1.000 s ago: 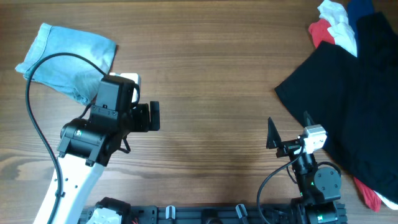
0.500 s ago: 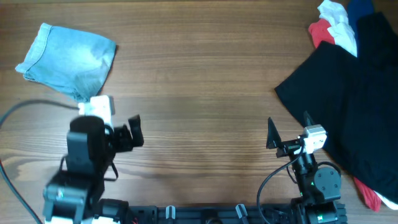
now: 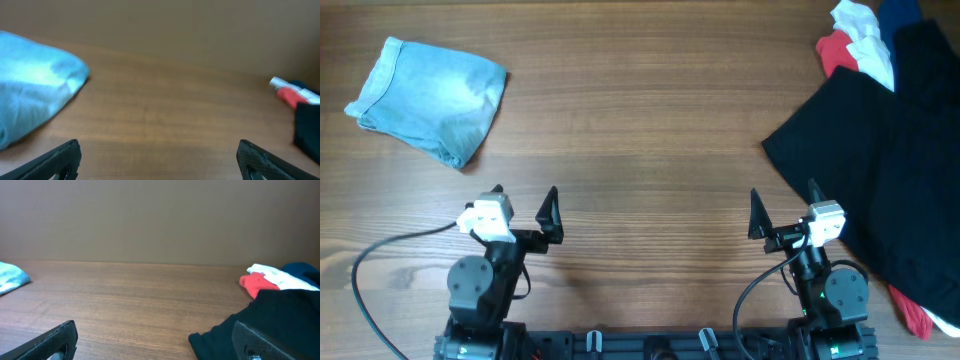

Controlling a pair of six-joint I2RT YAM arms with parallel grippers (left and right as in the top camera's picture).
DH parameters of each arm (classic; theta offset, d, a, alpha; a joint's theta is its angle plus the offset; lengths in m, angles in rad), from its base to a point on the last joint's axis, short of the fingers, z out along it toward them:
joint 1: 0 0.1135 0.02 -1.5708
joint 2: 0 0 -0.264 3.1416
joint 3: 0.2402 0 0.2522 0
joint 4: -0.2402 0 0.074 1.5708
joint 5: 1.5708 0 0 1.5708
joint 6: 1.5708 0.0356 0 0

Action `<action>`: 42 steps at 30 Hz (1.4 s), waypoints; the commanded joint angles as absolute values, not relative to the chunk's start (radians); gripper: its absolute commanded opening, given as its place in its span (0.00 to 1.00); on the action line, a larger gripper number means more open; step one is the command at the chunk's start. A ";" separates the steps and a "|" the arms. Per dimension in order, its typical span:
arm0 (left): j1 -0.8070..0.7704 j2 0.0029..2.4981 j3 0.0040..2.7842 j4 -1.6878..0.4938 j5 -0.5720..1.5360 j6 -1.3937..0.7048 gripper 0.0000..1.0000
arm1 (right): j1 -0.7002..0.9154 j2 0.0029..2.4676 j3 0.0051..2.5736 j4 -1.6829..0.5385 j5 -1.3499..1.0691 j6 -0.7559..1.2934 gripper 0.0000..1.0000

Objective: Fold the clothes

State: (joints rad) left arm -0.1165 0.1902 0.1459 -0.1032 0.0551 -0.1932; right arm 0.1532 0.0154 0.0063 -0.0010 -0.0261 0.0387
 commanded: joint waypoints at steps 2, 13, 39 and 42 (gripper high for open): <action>-0.096 0.092 0.071 -0.013 0.081 -0.186 1.00 | 0.148 0.004 0.005 0.002 -0.043 0.026 1.00; -0.091 0.002 0.006 0.080 0.144 -0.029 1.00 | 0.148 0.004 0.005 0.002 -0.043 0.026 1.00; -0.091 0.003 0.006 -0.061 0.167 -0.090 1.00 | 0.148 0.004 0.005 0.002 -0.043 0.026 1.00; -0.091 0.003 0.006 -0.061 0.167 -0.090 1.00 | 0.148 0.004 0.005 0.002 -0.043 0.026 1.00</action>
State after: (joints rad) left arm -0.0978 0.0128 0.0090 -0.0570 0.1444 -0.0837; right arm 0.1532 0.0154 0.0063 -0.0006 -0.0261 0.0391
